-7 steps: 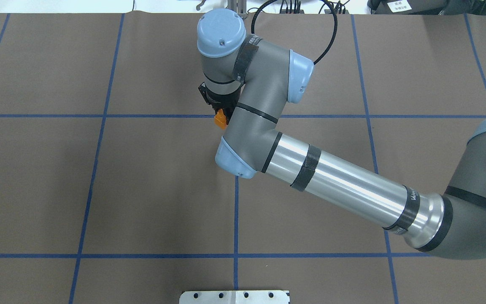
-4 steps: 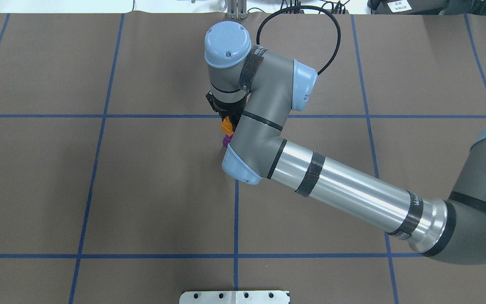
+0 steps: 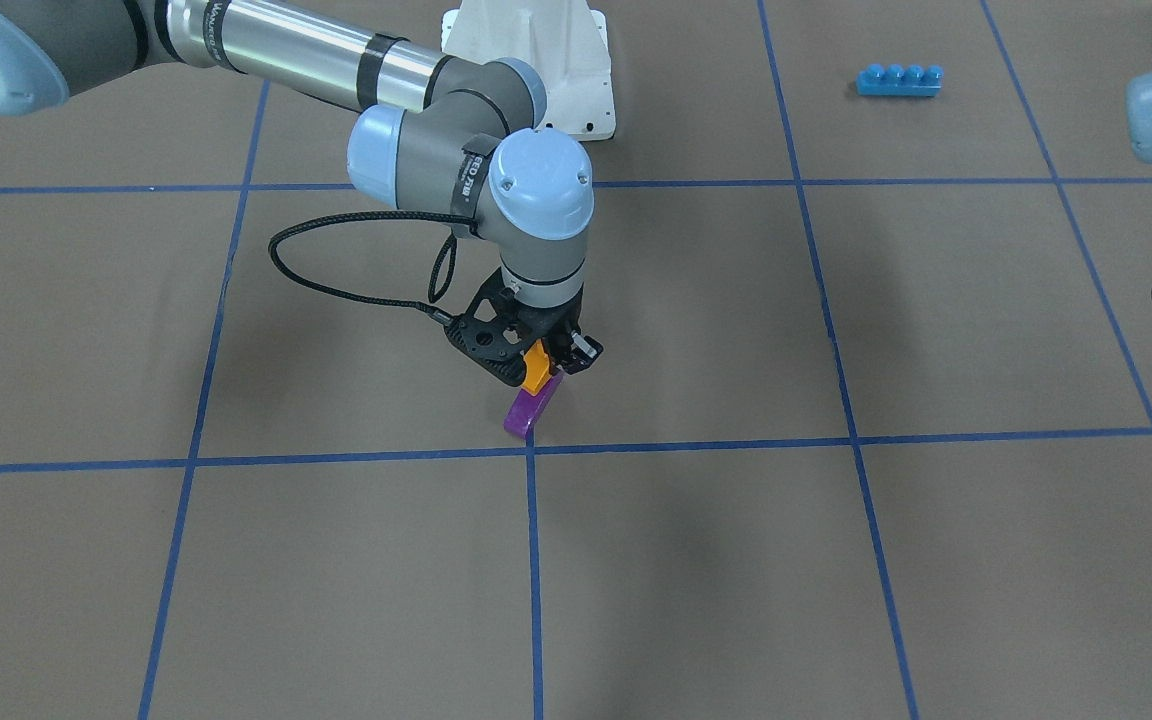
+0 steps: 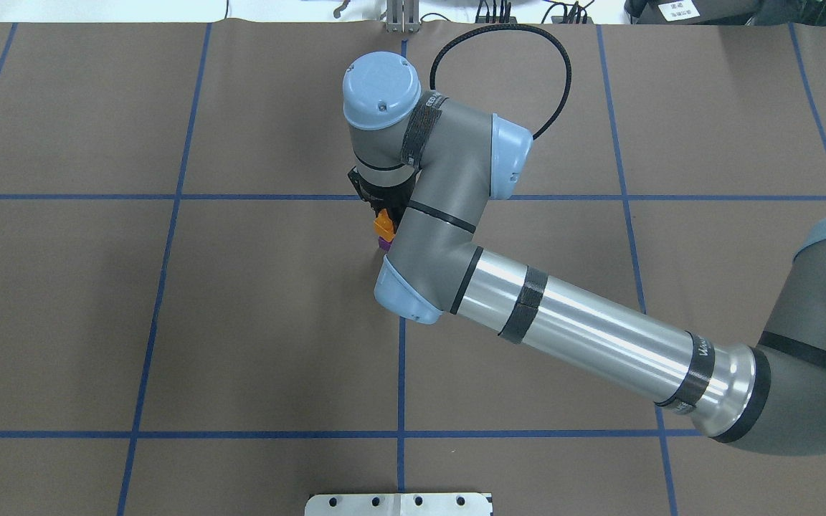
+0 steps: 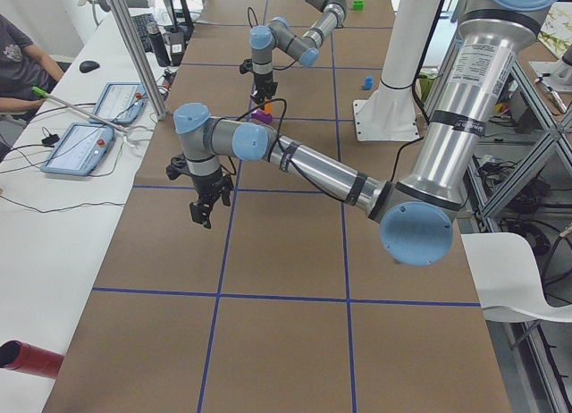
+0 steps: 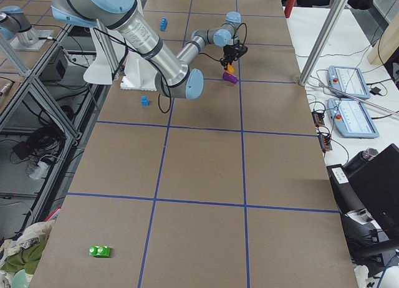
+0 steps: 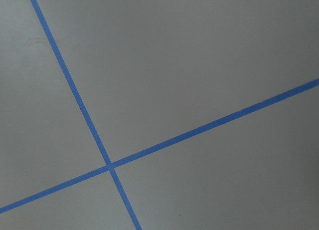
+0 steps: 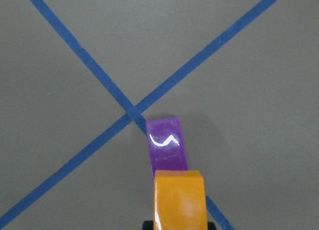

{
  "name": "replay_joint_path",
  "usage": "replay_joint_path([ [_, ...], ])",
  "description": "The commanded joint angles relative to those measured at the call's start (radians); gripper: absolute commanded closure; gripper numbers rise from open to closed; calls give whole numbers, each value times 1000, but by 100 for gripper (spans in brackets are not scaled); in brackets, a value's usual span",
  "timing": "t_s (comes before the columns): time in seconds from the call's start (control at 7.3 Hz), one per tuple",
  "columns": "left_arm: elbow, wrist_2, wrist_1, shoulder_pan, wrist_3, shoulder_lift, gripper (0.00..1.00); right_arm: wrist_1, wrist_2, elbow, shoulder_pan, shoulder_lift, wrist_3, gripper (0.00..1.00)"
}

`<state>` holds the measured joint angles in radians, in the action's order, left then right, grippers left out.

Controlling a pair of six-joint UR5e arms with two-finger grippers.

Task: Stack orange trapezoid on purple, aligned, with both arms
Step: 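Lower the orange block onto the purple block, aligning it with the right gripper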

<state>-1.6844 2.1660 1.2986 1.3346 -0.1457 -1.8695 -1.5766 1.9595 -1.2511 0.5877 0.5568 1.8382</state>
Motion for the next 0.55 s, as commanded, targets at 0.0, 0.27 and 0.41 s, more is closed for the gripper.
replay_joint_path([
  [0.0, 0, 0, -1, 0, 0, 1, 0, 3, -1, 10, -2, 0, -2, 100],
  [0.27, 0, 0, -1, 0, 0, 1, 0, 6, -4, 21, -2, 0, -7, 100],
  [0.41, 0, 0, 1, 0, 0, 1, 0, 7, -5, 27, -5, 0, -7, 100],
])
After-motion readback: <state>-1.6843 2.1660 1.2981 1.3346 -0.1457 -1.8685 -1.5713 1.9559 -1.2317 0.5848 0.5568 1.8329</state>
